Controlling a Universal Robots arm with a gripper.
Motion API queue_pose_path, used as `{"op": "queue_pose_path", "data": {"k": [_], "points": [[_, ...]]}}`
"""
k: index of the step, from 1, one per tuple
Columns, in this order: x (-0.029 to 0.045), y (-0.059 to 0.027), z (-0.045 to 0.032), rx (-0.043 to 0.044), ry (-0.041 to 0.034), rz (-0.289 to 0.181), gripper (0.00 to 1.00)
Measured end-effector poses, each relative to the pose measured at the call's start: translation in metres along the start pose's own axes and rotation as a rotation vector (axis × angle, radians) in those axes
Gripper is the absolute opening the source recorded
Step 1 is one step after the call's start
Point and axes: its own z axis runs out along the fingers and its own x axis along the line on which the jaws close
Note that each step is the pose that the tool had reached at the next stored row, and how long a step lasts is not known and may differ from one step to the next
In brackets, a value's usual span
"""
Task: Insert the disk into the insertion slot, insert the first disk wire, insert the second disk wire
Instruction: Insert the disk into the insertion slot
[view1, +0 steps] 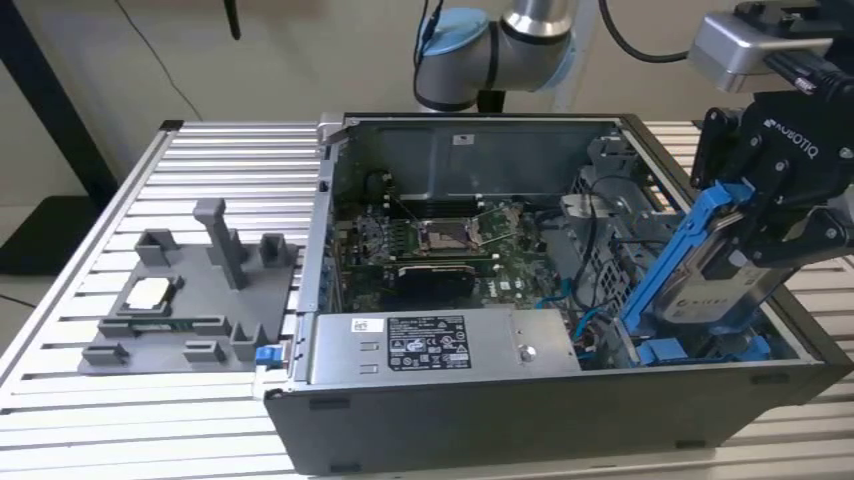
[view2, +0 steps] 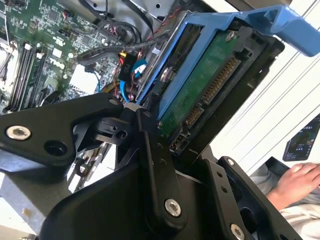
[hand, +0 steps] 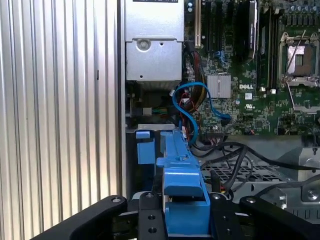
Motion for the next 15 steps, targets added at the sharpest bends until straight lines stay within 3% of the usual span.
{"op": "queue_pose_path", "data": {"k": [12, 15], "points": [[0.0005, -0.0006, 0.0171, 0.0, -0.0001, 0.0, 0.33], [0.0004, -0.0005, 0.017, 0.0, -0.005, 0.0, 0.34]]}}
